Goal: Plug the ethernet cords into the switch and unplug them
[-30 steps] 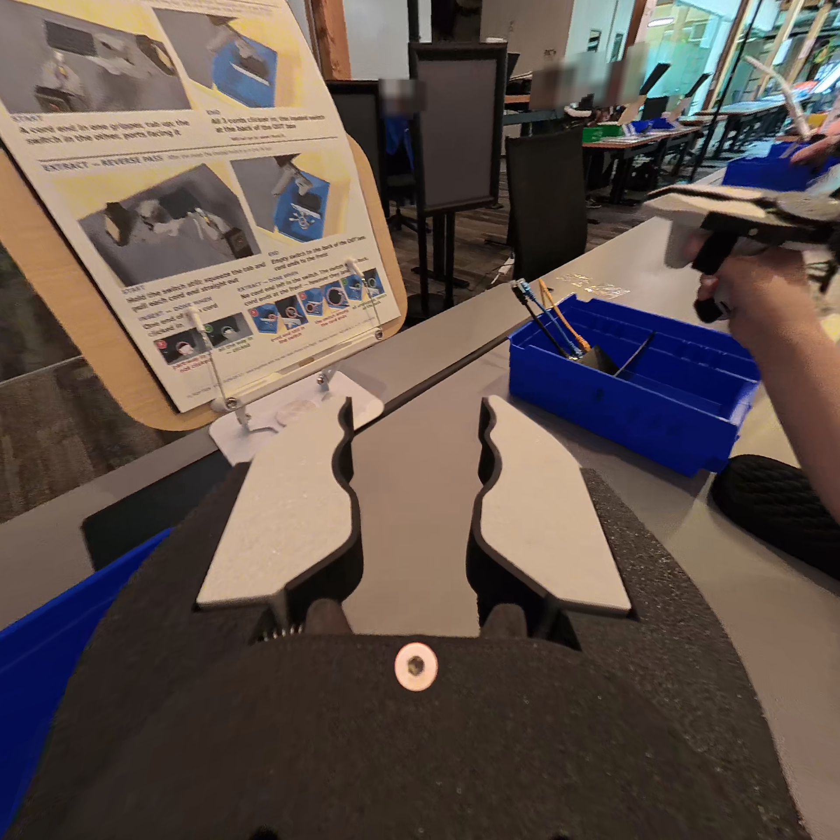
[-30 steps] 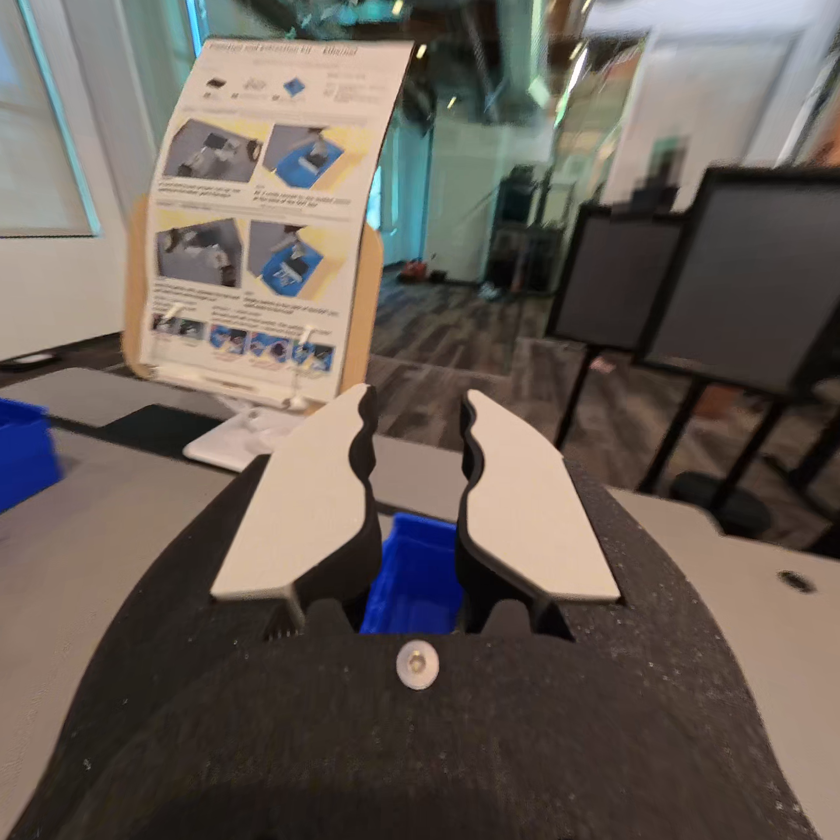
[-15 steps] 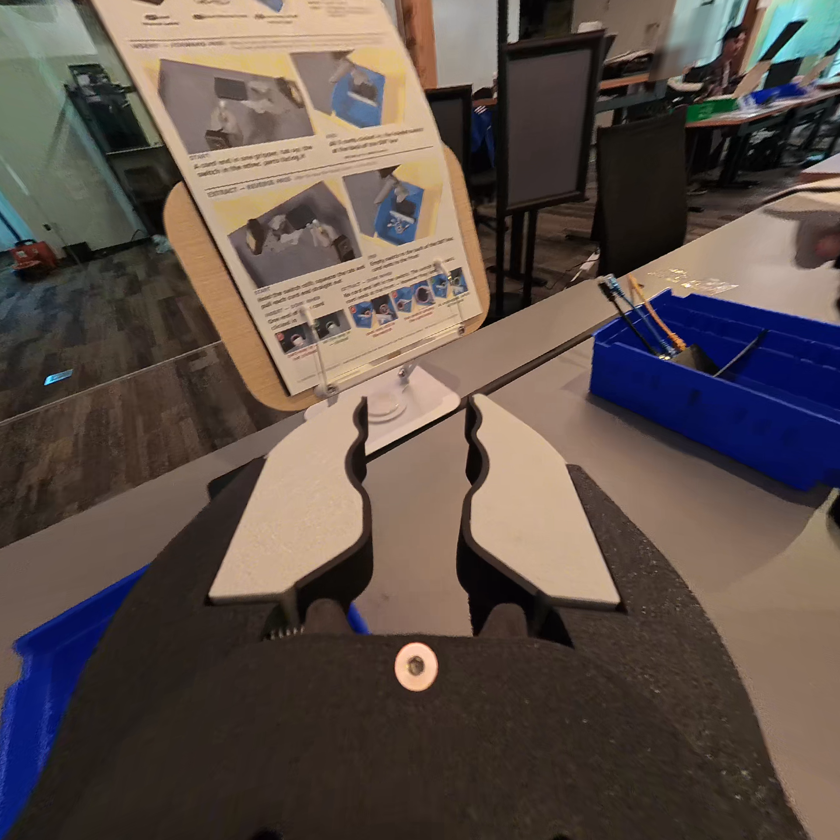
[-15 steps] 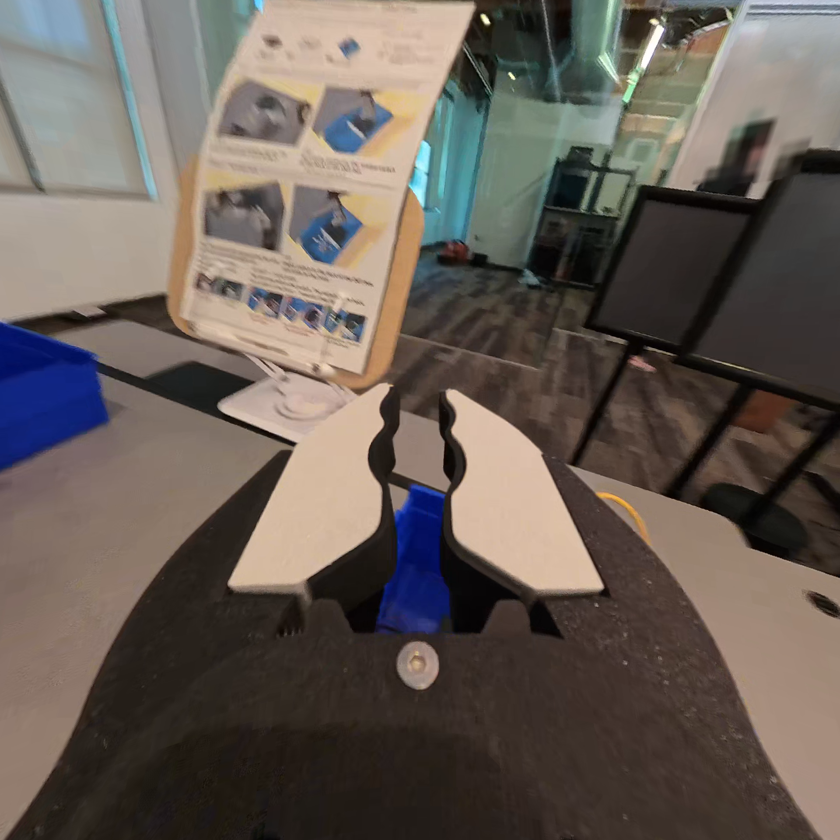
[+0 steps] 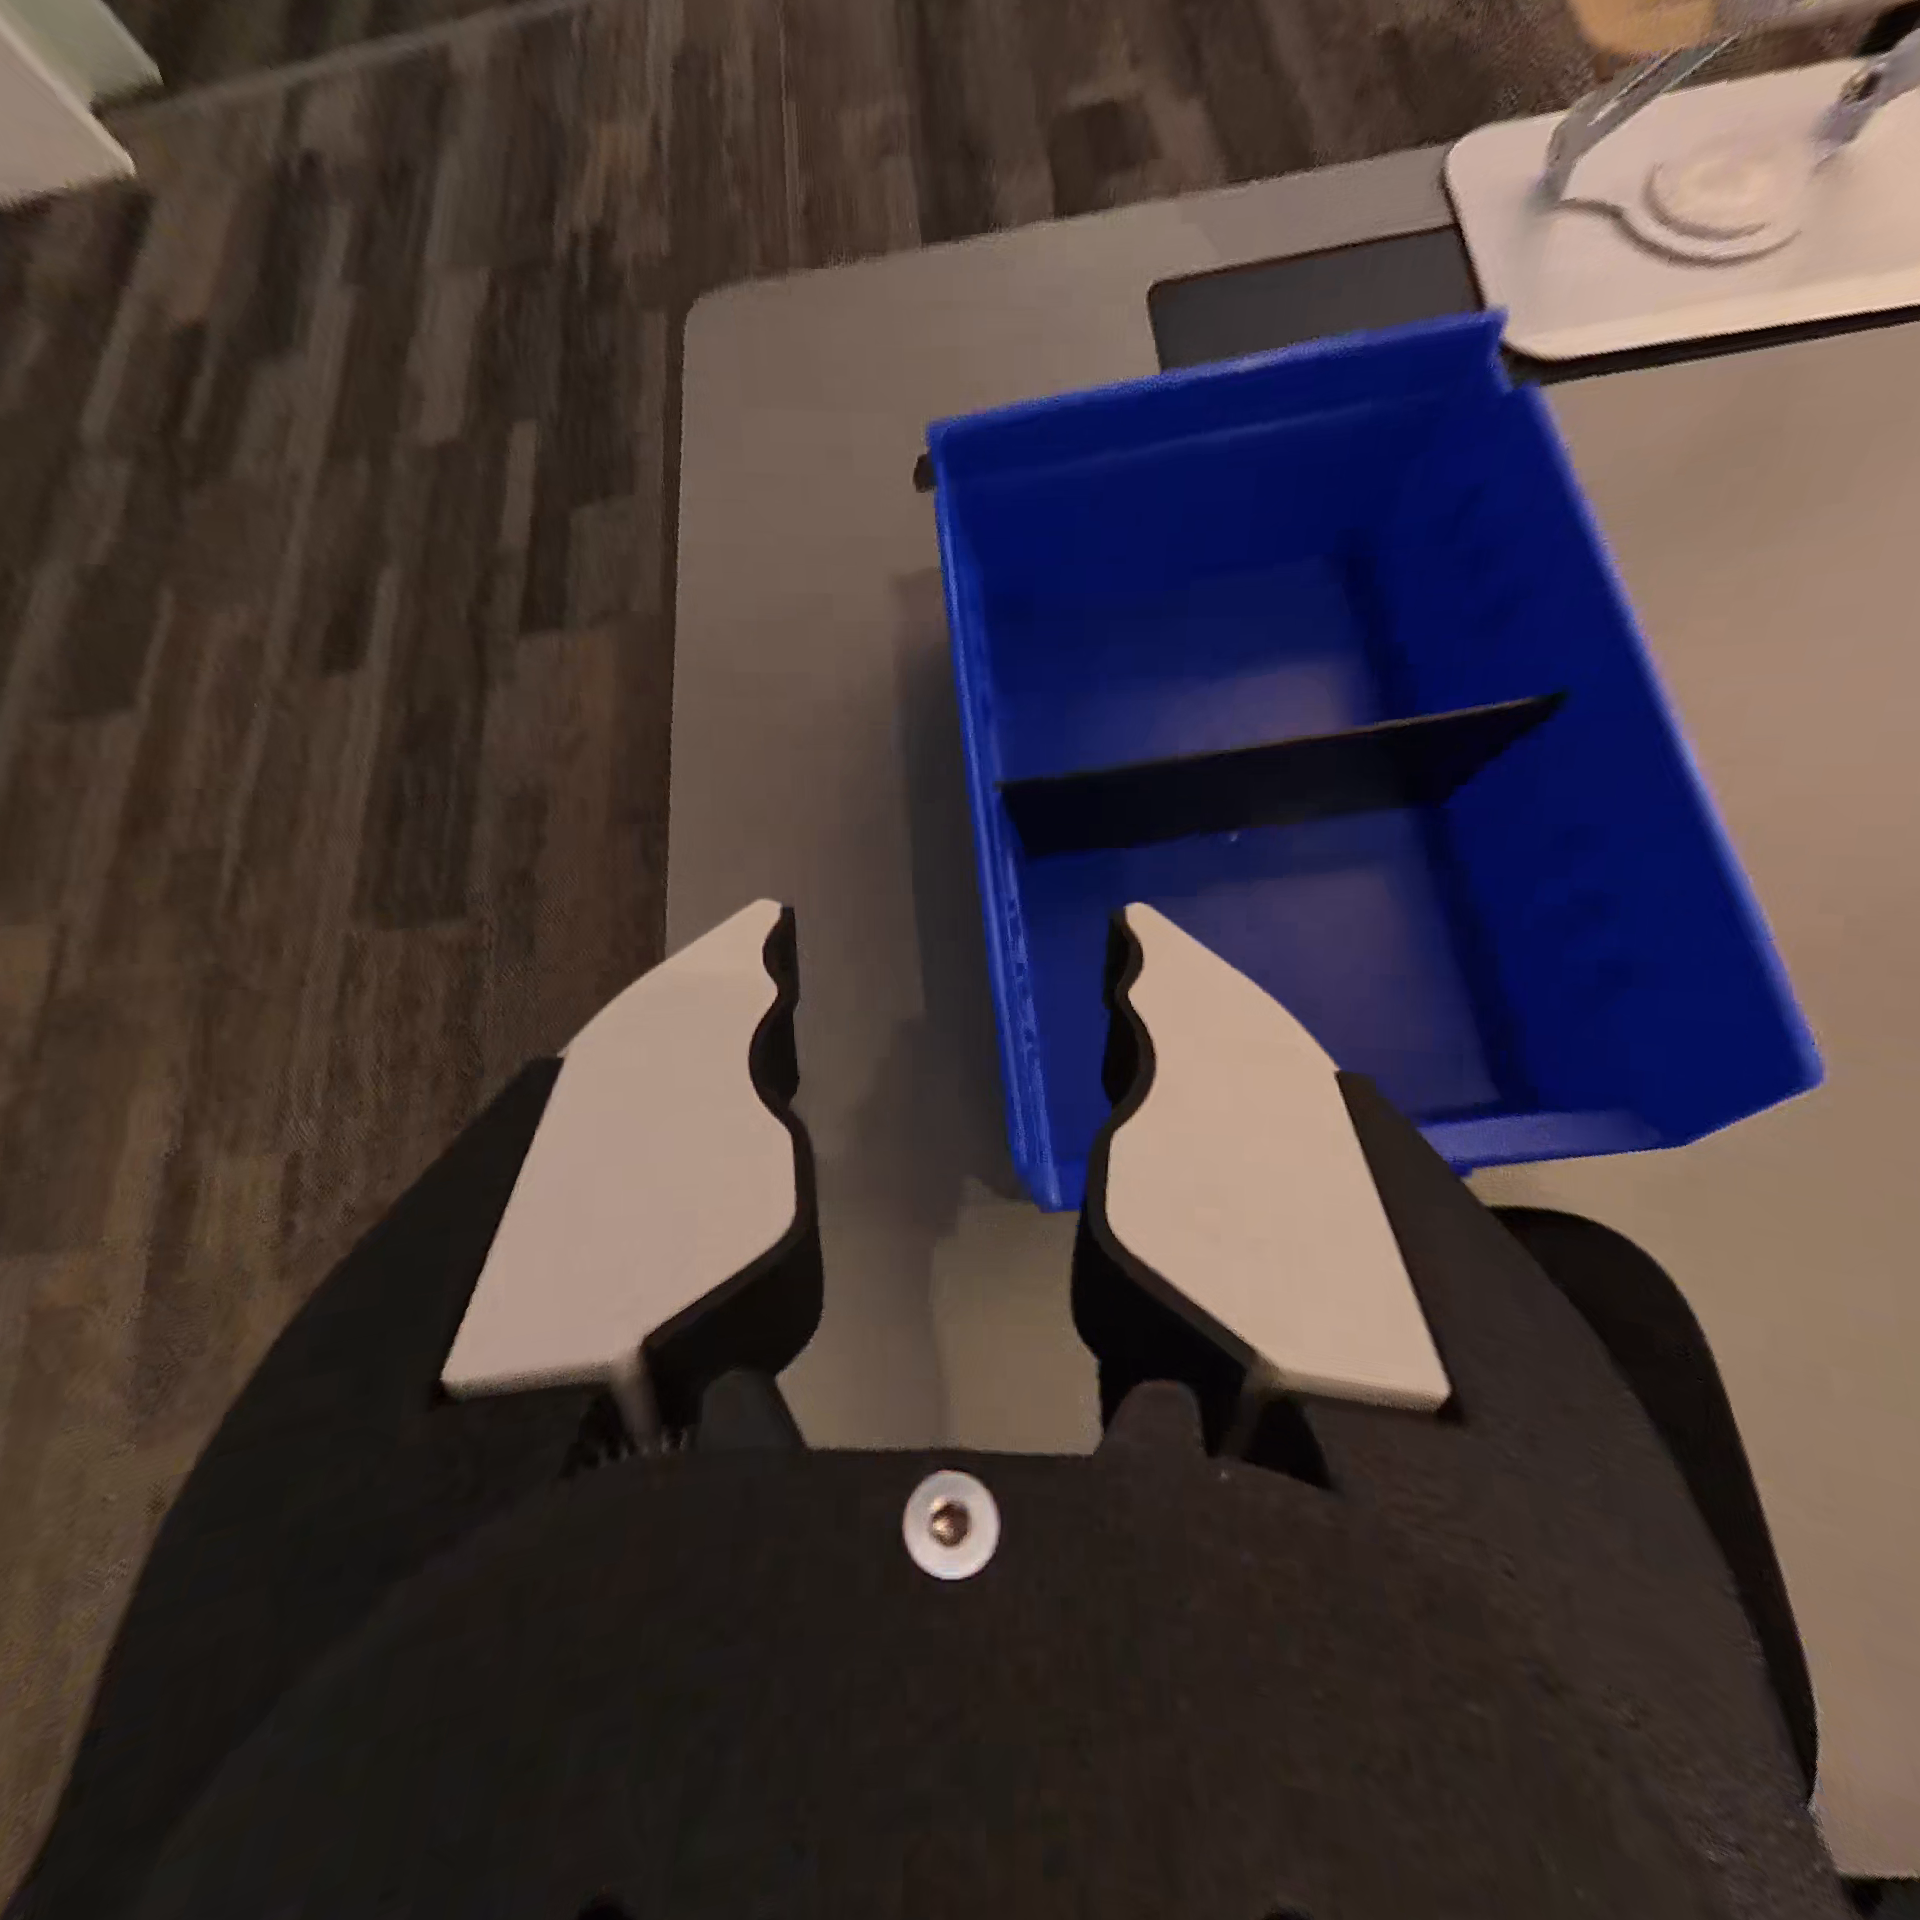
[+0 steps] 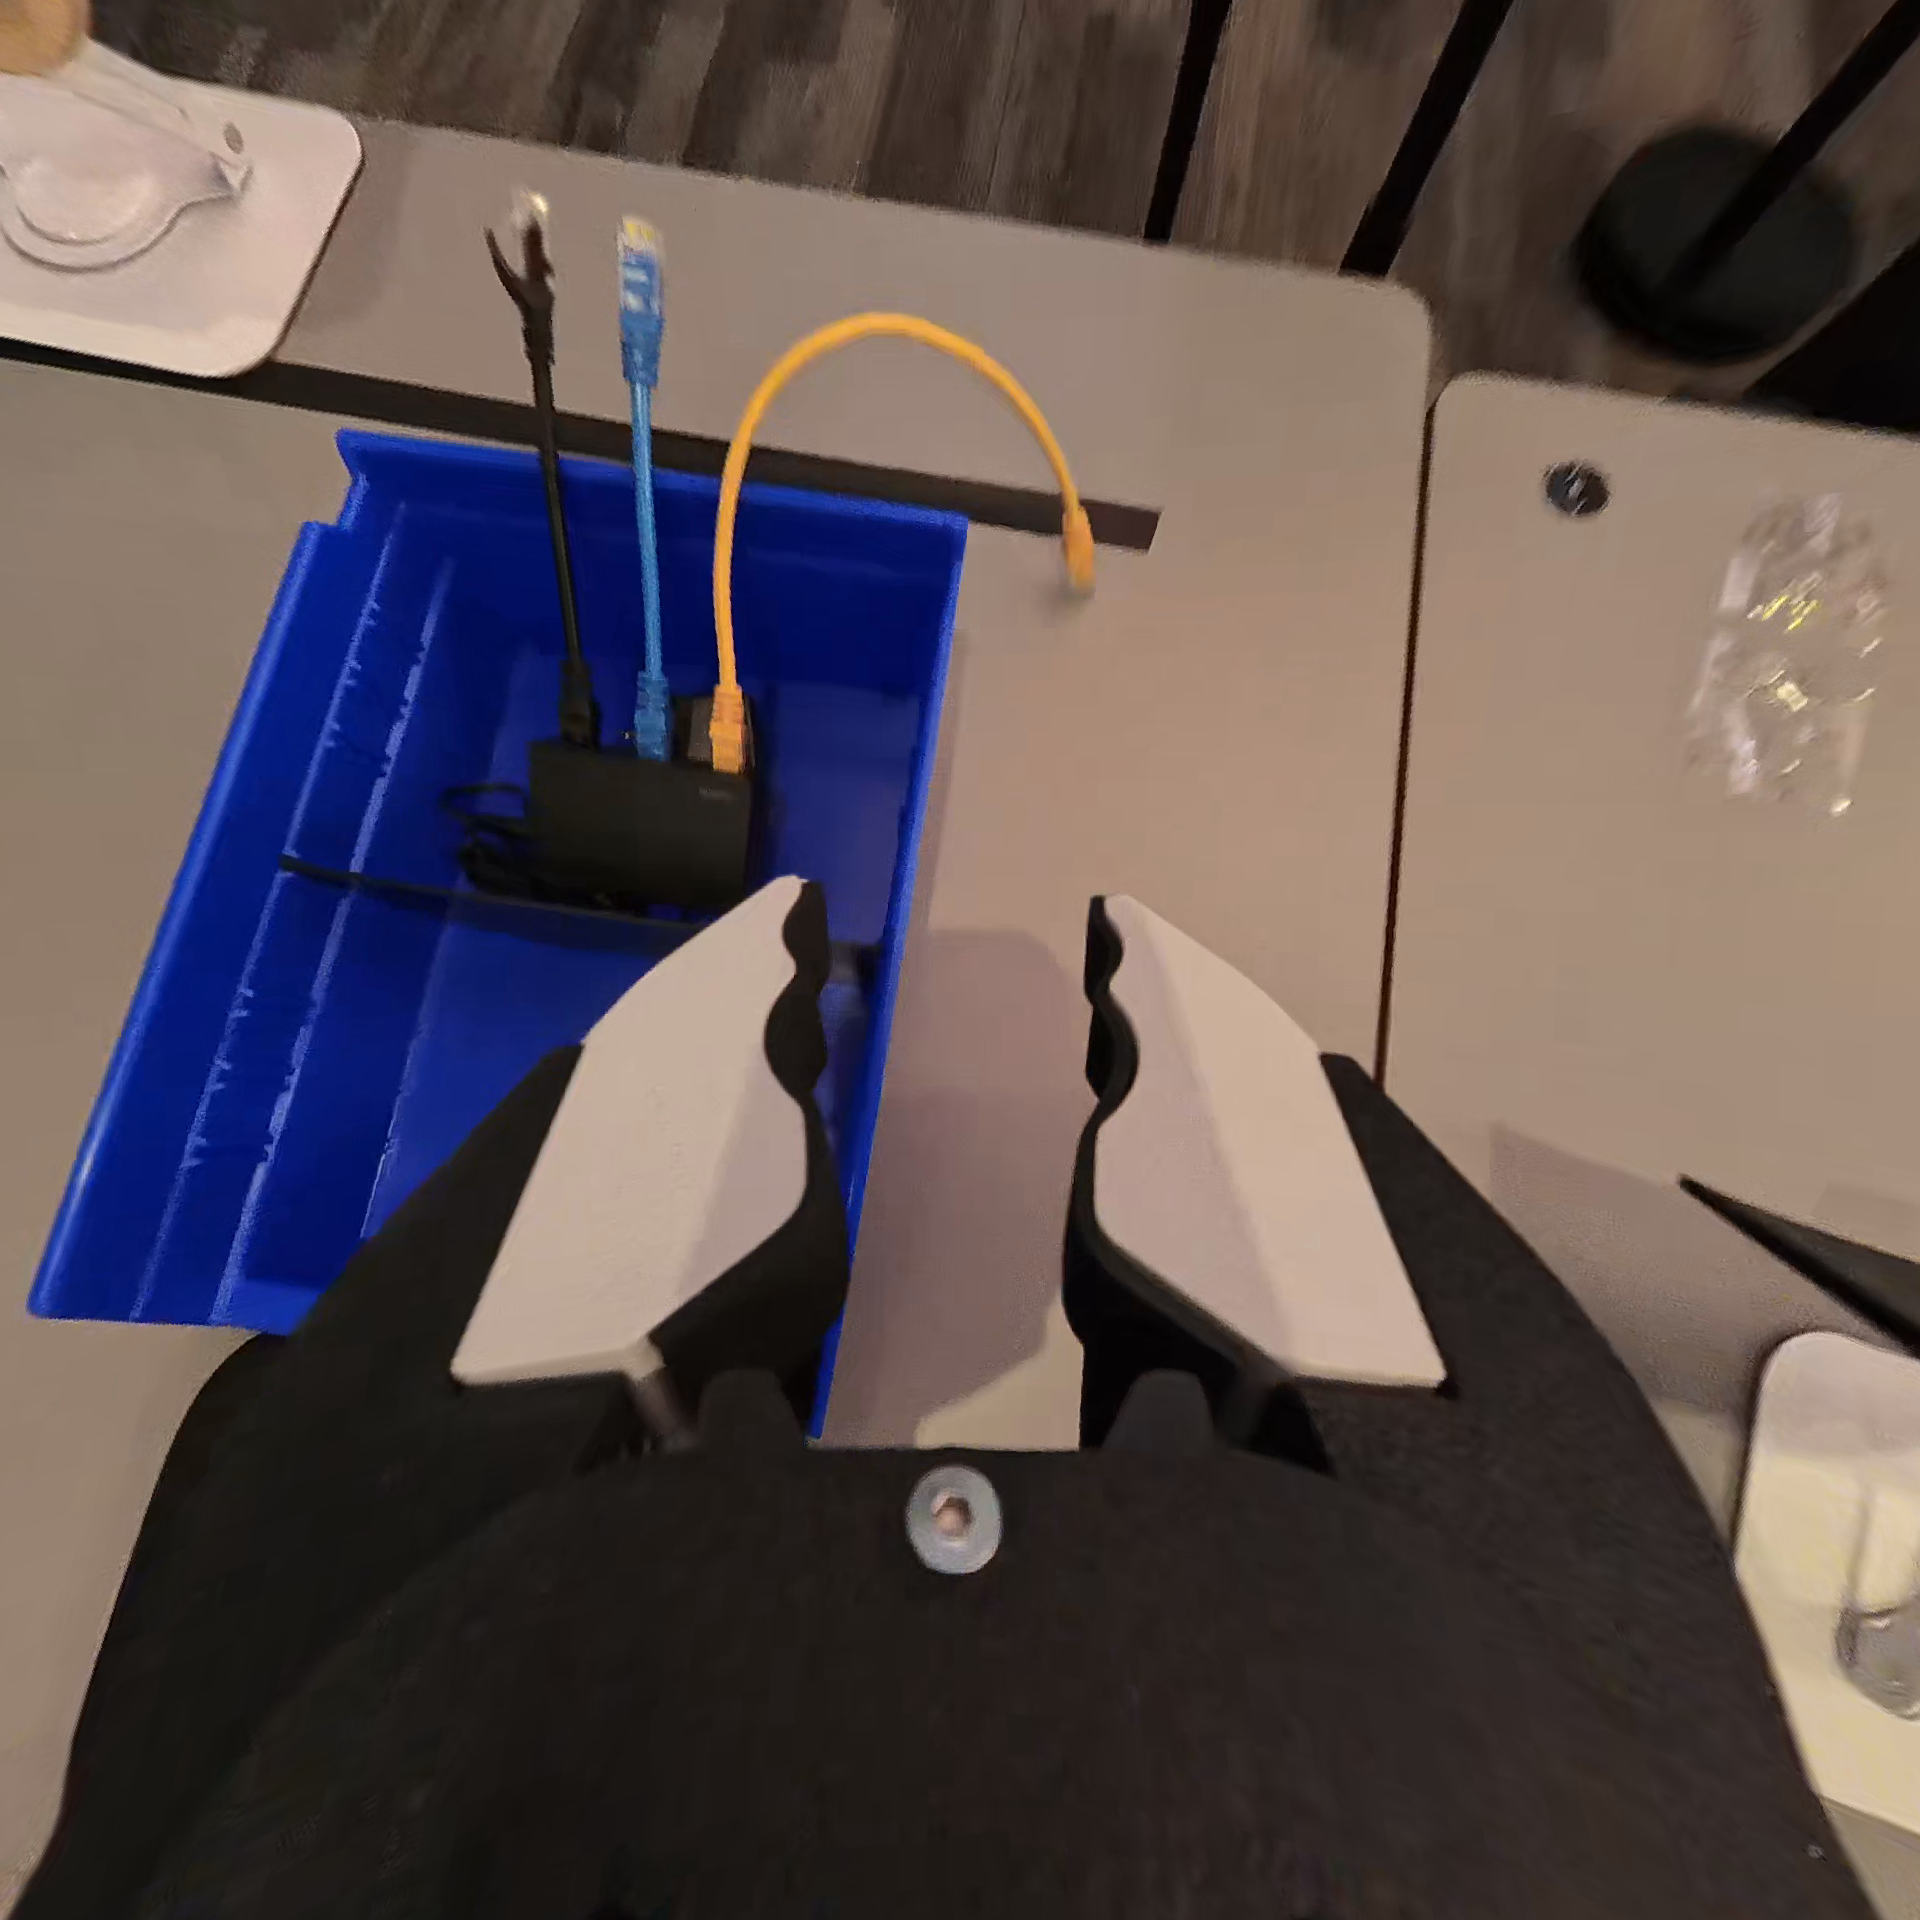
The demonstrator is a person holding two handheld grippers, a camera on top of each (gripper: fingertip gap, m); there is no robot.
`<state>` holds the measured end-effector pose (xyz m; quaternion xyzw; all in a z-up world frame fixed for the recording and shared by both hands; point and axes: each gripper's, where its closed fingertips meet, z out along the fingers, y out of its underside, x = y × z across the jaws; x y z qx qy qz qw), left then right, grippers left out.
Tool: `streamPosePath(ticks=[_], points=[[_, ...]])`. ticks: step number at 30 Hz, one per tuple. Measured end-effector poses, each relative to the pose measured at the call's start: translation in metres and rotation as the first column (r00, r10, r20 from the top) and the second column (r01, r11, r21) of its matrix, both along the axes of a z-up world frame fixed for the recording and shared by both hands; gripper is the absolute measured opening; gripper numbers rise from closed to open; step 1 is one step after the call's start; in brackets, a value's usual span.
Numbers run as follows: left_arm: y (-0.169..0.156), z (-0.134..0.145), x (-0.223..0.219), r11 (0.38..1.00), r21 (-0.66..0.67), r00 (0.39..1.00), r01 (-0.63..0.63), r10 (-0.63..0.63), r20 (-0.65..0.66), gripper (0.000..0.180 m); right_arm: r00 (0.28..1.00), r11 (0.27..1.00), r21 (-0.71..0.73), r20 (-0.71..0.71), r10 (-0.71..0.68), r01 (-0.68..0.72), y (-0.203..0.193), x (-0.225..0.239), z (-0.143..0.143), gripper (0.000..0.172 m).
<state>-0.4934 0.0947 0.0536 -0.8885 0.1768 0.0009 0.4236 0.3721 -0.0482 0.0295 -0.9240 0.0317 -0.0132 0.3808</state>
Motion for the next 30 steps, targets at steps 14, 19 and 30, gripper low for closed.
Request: streamPosePath(ticks=[14,19,30], points=[[0.012,-0.115,-0.014,0.956,-0.271,0.977,-0.11,0.154,0.145,0.061,0.997,0.962,-0.272,0.065,0.028,-0.009,0.002,-0.026,-0.101,0.049],[0.01,-0.137,-0.015,0.939,-0.317,0.979,-0.132,0.174,0.105,0.05,0.994,0.938,-0.344,0.106,-0.002,0.039,0.003,-0.019,-0.116,0.039],[0.009,-0.15,0.005,0.913,-0.404,0.966,-0.049,0.146,0.212,0.012,0.999,0.905,-0.423,0.019,-0.035,0.04,0.004,-0.021,-0.141,0.012]])
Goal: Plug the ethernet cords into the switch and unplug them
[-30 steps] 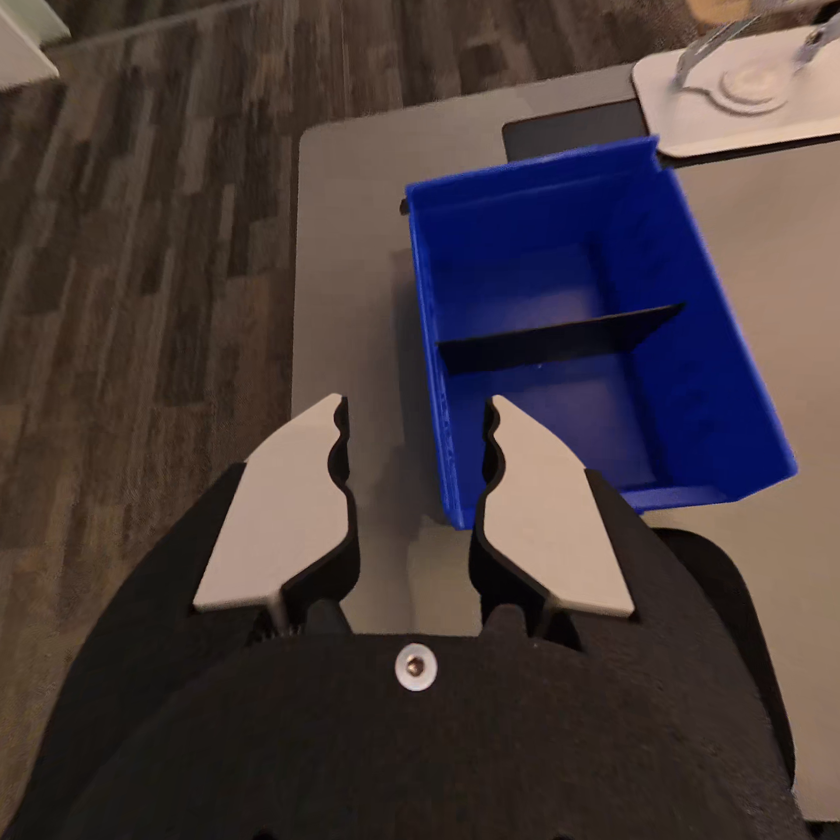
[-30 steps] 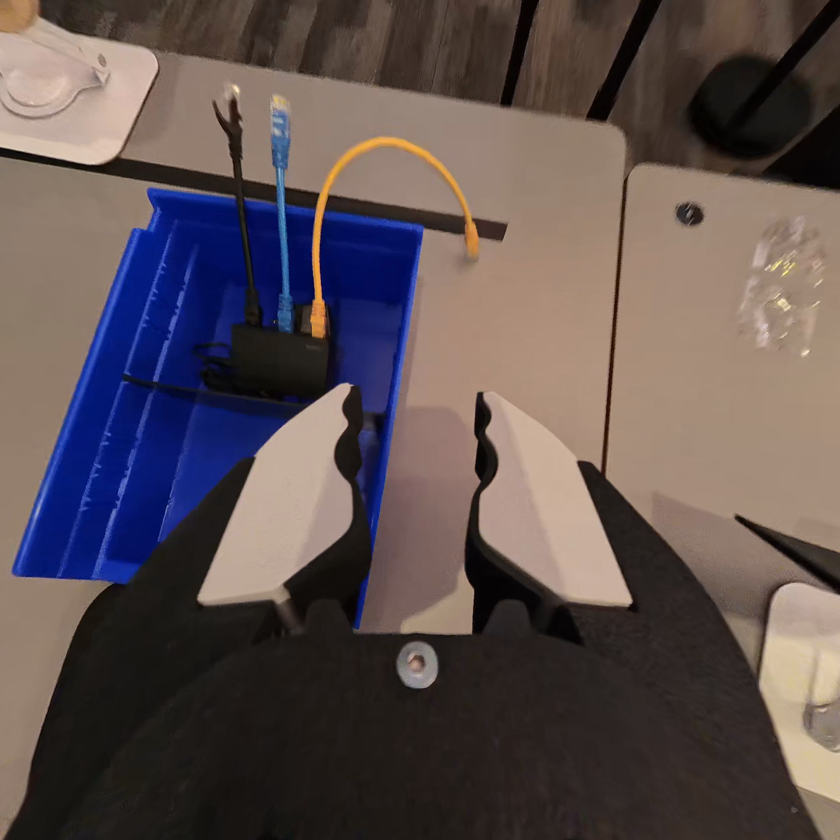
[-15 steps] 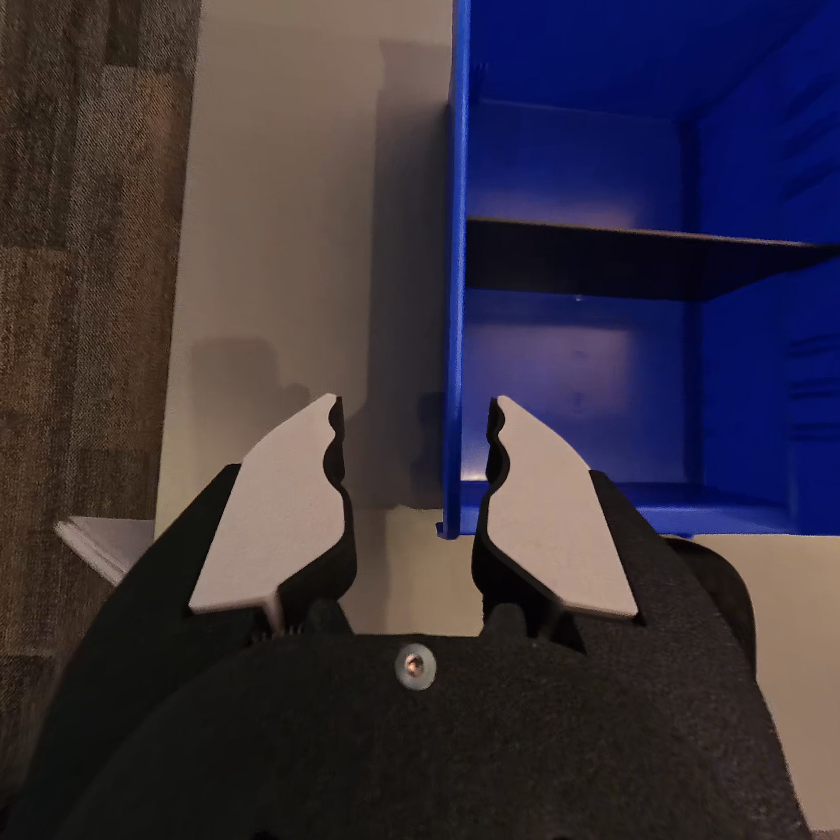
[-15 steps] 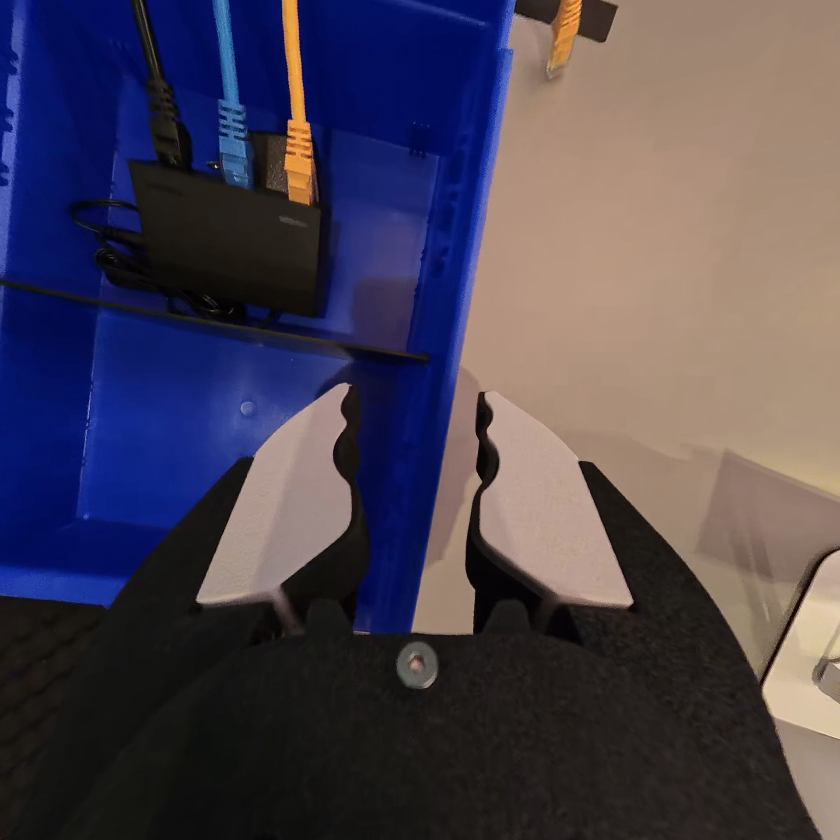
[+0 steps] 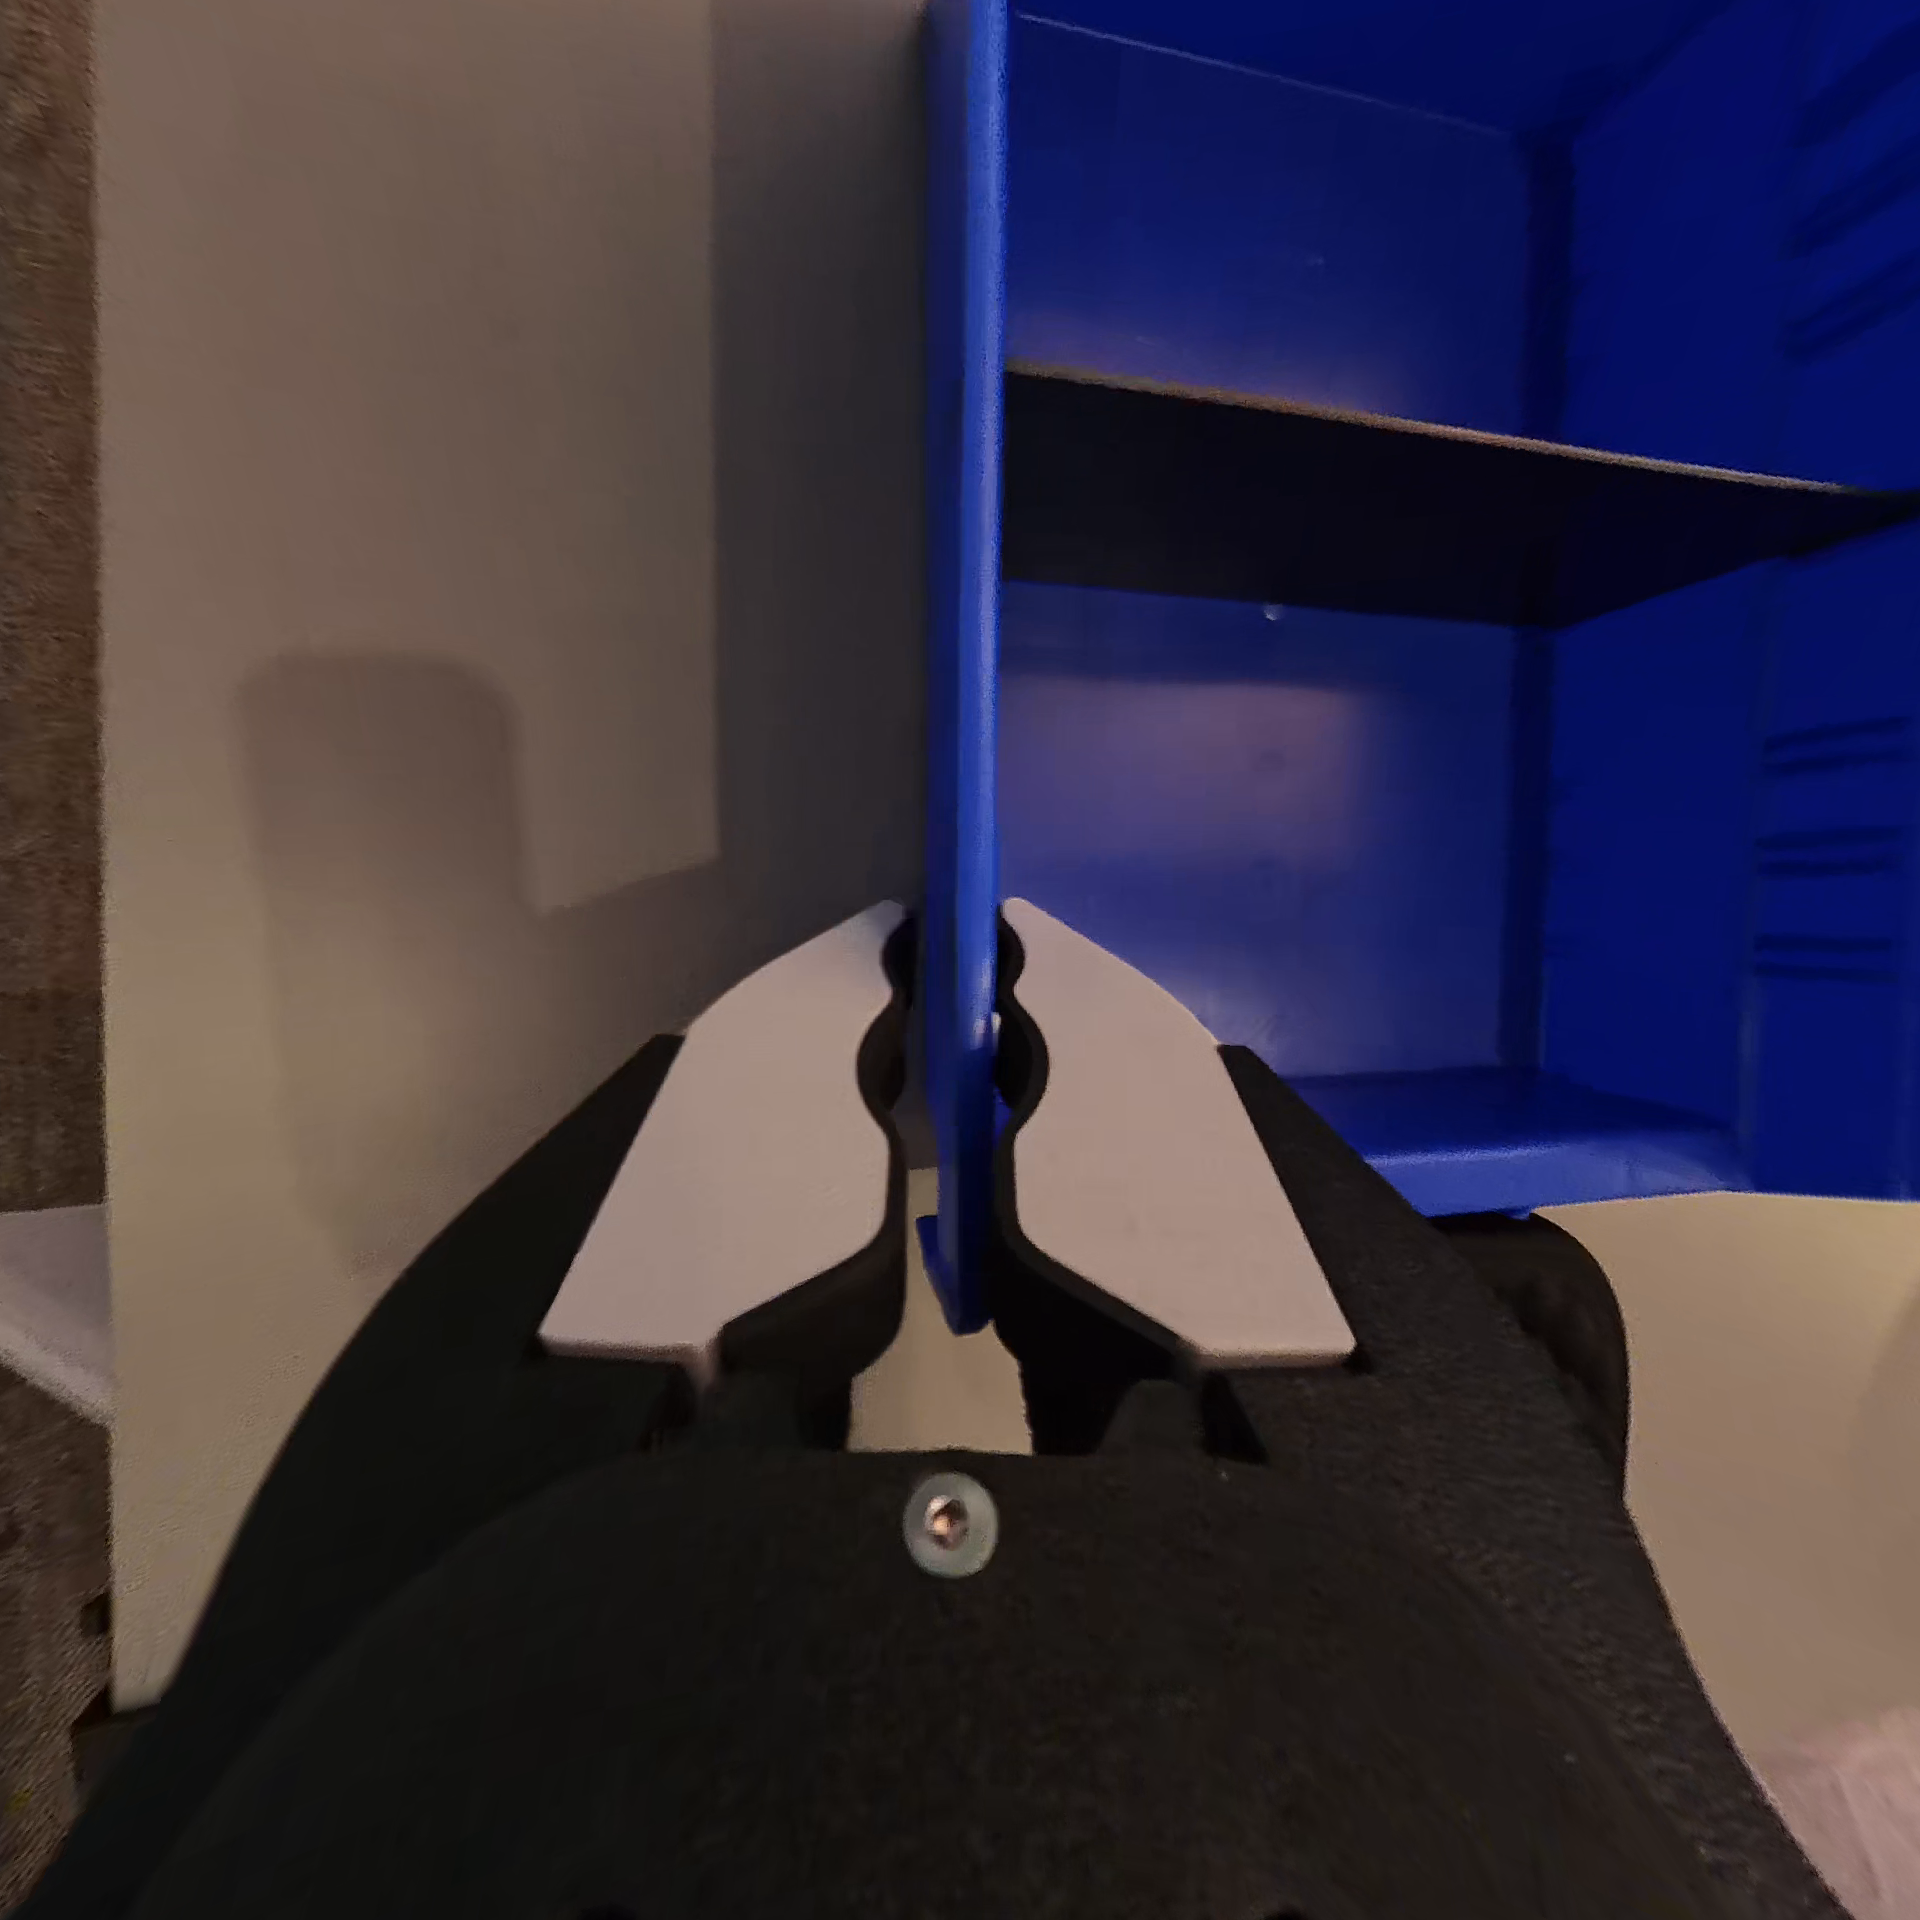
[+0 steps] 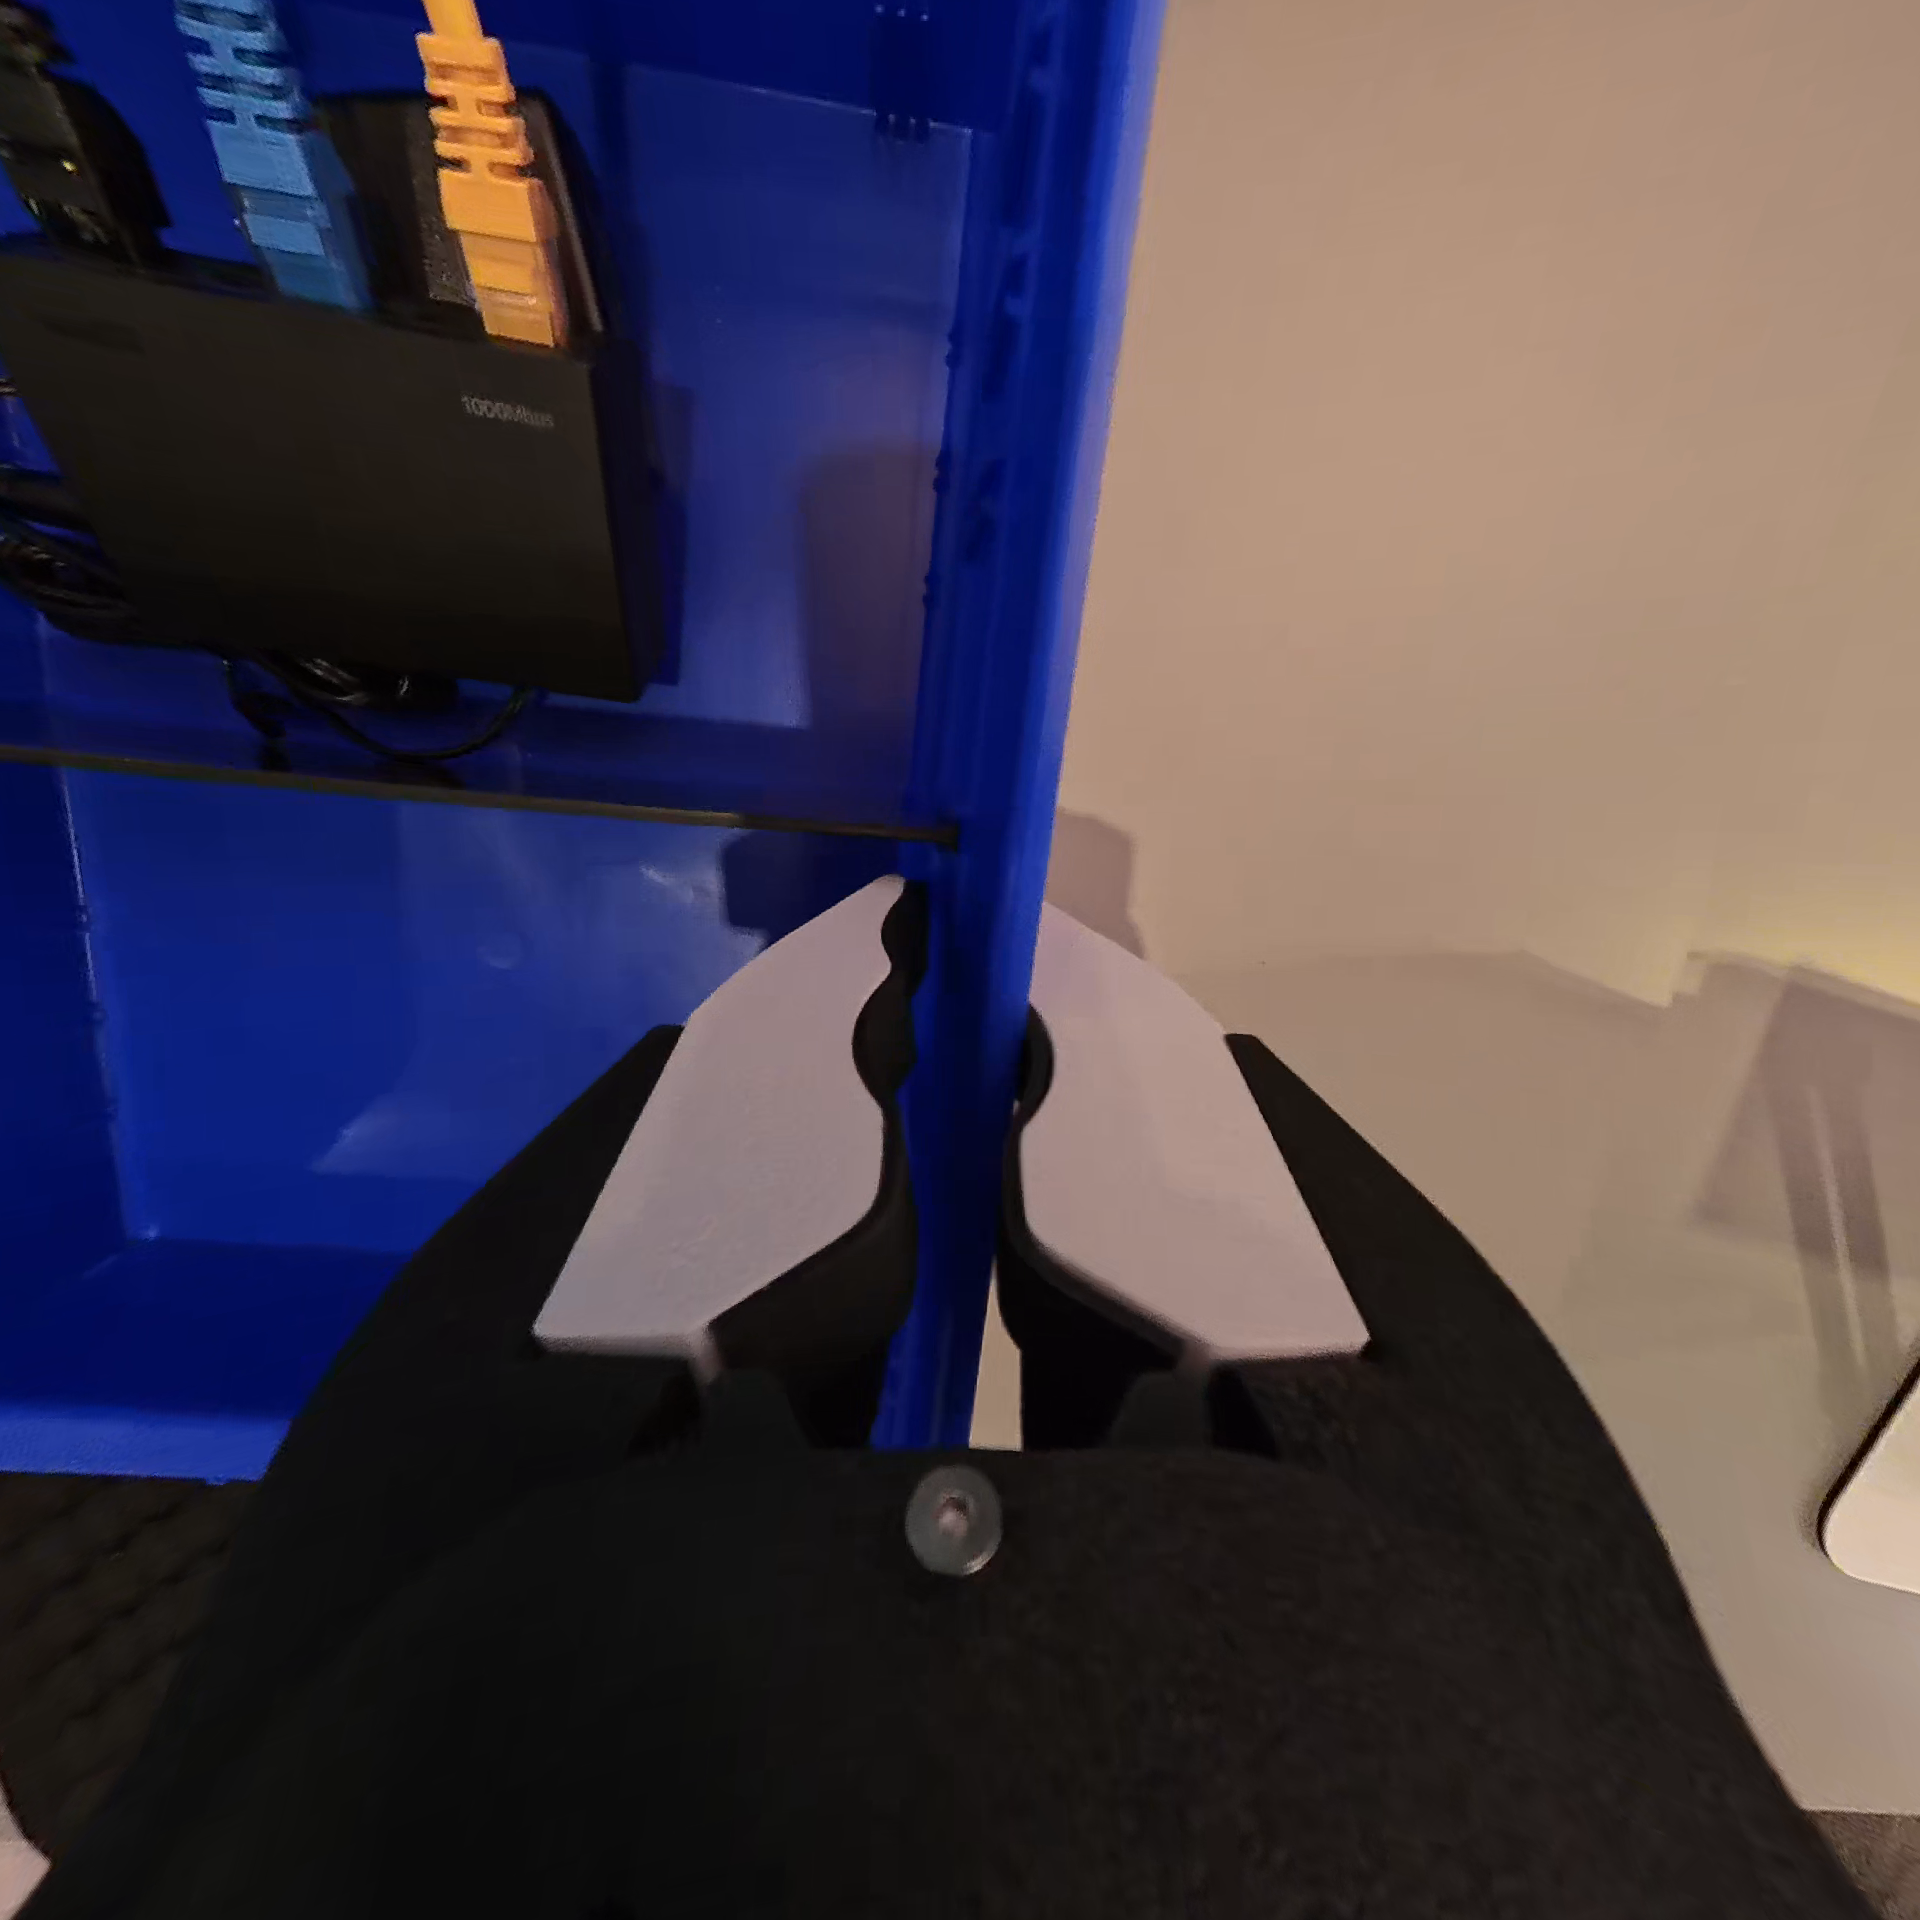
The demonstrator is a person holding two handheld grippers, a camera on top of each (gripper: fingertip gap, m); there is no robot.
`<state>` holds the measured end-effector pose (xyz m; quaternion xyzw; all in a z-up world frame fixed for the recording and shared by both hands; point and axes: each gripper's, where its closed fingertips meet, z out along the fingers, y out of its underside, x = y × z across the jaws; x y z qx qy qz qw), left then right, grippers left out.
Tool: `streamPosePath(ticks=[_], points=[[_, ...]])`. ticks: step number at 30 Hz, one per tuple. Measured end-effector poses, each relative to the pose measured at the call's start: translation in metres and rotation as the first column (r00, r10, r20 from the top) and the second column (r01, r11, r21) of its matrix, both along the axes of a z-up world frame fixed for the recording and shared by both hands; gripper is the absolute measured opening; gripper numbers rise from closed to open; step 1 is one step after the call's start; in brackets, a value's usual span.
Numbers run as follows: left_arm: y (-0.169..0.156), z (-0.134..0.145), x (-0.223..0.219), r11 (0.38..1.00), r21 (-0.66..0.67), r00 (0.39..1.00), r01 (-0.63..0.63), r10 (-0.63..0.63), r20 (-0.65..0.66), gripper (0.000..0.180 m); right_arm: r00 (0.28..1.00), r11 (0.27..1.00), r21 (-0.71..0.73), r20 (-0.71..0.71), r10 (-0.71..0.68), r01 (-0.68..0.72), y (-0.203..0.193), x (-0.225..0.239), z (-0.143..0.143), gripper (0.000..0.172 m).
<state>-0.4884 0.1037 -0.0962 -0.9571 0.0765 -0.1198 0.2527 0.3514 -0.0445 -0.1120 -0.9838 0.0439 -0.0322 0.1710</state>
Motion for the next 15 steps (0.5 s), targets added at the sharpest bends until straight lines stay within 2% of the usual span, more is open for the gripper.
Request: streamPosePath(ticks=[5,8,15], points=[[0.0,-0.001,0.002,0.999,-0.005,0.996,0.034,-0.035,-0.083,0.005,0.995,1.0,0.009,-0.101,-0.019,0.019,0.0,-0.004,0.0,0.004],[-0.002,-0.001,0.006,0.998,-0.017,0.988,0.062,-0.064,-0.143,0.005,0.996,1.0,0.007,-0.089,-0.008,0.008,-0.001,-0.005,0.0,0.003],[-0.012,-0.002,0.049,0.988,0.009,0.967,0.155,-0.15,-0.205,0.008,0.994,0.999,-0.008,-0.103,0.041,-0.042,0.002,-0.034,0.001,0.005]])
